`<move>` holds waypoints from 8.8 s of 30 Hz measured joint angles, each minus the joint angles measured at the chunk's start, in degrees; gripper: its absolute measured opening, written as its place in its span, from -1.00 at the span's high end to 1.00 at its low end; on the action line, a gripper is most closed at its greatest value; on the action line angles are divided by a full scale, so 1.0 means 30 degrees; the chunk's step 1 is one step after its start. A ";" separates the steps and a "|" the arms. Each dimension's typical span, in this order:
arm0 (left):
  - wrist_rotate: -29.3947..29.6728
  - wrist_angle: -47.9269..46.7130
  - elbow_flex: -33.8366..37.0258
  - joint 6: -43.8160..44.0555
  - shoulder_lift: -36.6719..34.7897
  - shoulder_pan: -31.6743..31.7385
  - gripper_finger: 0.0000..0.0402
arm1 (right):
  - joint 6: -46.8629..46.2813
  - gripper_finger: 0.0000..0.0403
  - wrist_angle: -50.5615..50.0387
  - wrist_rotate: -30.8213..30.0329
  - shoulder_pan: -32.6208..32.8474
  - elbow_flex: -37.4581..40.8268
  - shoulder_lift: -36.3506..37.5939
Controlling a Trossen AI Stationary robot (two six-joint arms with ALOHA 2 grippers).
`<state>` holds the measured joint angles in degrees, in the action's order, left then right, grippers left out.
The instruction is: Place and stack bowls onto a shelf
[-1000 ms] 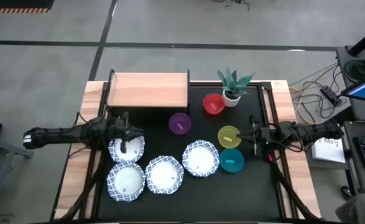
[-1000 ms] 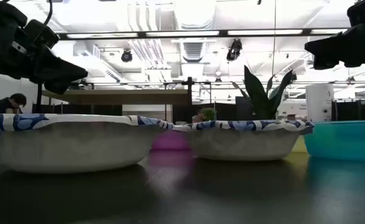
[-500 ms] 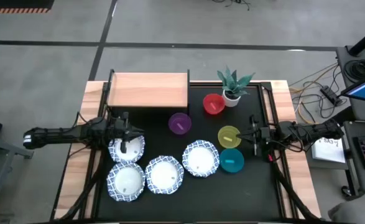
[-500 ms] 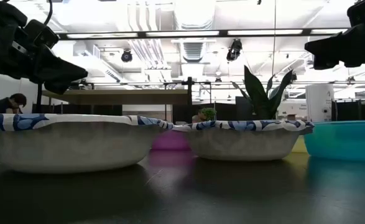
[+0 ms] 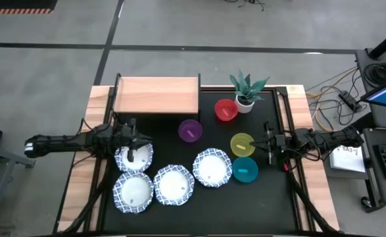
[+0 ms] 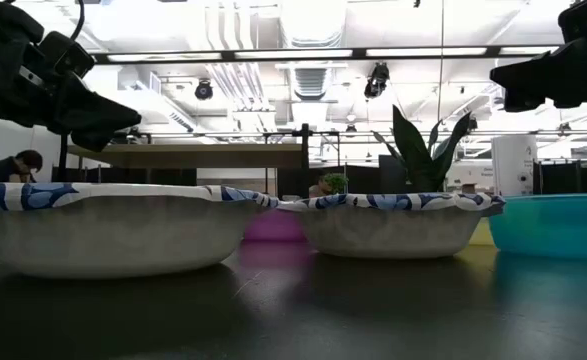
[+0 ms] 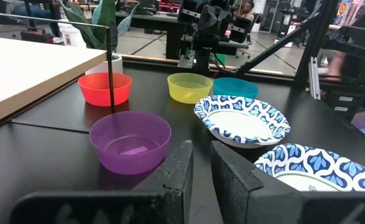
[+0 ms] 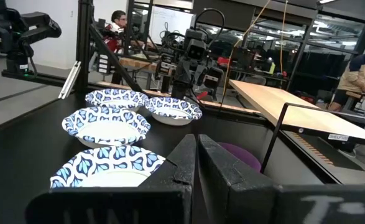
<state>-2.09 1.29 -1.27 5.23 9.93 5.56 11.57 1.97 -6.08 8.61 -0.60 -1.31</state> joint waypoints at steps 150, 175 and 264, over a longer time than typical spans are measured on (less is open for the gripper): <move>0.1552 1.0124 -0.2203 0.2612 0.3483 -0.0051 0.80 | 0.0954 0.39 -1.1629 -0.3040 -0.6952 -2.1389 -2.9717; 0.1502 1.0123 -0.2196 0.3003 0.3483 -0.0051 0.80 | 0.0485 0.42 -0.9468 -0.3322 -0.9388 -1.9819 -3.2084; 0.1501 1.0136 -0.2189 0.3090 0.3426 -0.0051 0.80 | 0.5641 0.85 -1.3099 -0.4111 -0.7423 -3.8769 -3.9721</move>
<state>2.42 31.70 -7.84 14.50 20.21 5.41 28.50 -37.33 -18.41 -13.66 -116.90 -120.47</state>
